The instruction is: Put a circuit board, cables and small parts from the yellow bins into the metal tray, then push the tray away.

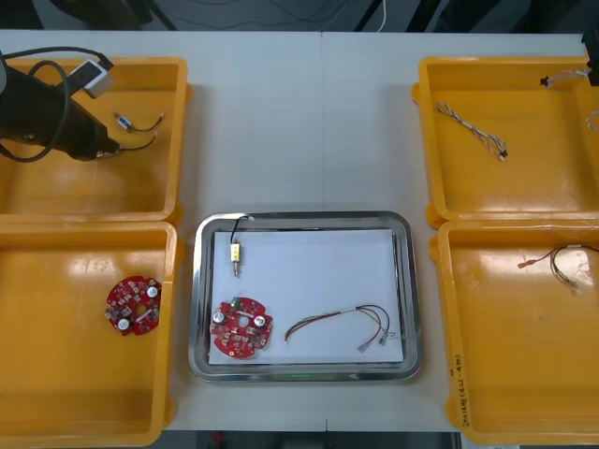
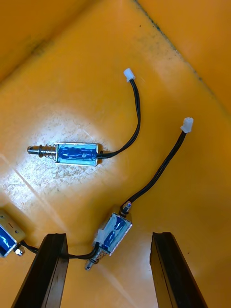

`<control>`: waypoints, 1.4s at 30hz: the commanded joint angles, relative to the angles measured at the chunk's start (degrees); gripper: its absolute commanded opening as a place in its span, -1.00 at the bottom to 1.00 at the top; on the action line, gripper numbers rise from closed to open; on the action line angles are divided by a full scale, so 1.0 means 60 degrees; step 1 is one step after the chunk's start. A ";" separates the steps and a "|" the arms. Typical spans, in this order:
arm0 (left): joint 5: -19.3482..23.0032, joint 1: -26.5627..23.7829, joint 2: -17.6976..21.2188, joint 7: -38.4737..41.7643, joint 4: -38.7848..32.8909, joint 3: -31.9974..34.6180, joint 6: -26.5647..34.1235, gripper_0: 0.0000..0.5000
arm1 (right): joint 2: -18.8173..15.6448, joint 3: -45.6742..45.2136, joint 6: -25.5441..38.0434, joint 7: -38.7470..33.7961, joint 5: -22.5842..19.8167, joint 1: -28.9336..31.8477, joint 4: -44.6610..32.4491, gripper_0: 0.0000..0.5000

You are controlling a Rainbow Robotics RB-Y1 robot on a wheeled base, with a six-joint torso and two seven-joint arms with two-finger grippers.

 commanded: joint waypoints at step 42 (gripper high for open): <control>0.0952 -0.0467 -0.0012 -0.1627 0.1013 -0.1201 -0.1862 -1.00 | 0.1361 0.7404 0.0069 0.0238 -0.3560 0.1694 -0.8077 -1.00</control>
